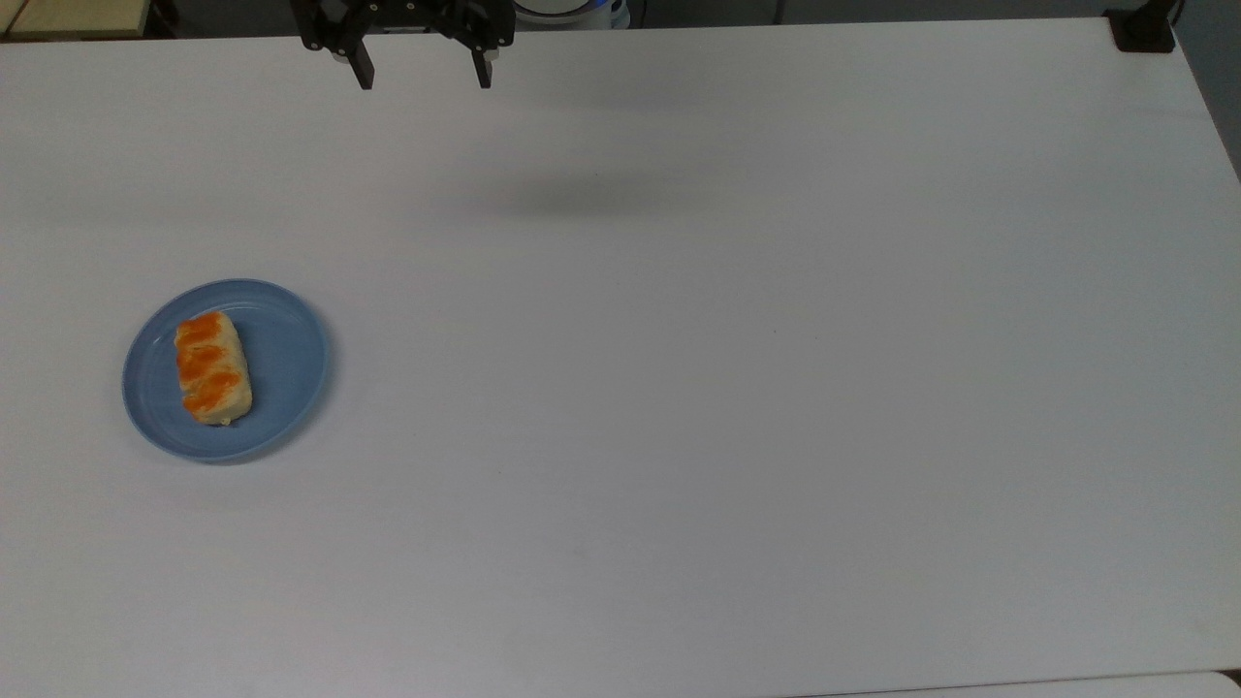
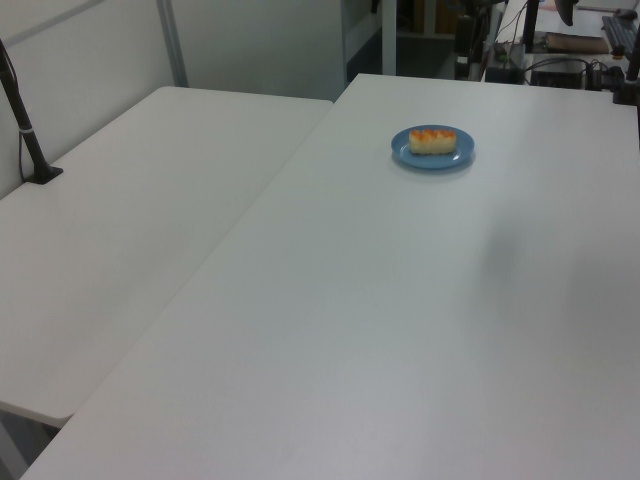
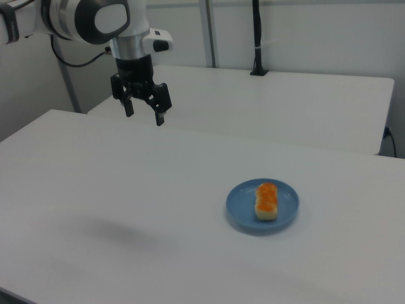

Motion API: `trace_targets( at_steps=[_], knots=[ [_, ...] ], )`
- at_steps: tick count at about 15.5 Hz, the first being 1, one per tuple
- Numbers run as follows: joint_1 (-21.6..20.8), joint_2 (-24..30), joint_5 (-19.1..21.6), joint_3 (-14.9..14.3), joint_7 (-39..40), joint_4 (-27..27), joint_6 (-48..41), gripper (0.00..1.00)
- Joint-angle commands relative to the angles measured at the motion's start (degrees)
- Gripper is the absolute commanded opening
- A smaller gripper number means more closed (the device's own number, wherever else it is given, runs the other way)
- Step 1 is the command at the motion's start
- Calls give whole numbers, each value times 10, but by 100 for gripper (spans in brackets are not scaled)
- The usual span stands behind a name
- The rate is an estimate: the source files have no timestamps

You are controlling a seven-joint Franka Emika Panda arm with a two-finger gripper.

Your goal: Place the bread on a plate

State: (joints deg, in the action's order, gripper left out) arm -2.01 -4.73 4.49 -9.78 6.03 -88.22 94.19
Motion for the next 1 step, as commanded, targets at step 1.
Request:
trace_targets(
  at_steps=[1],
  knots=[
    [1,19,0,2,-16,-23,3,100]
  ],
)
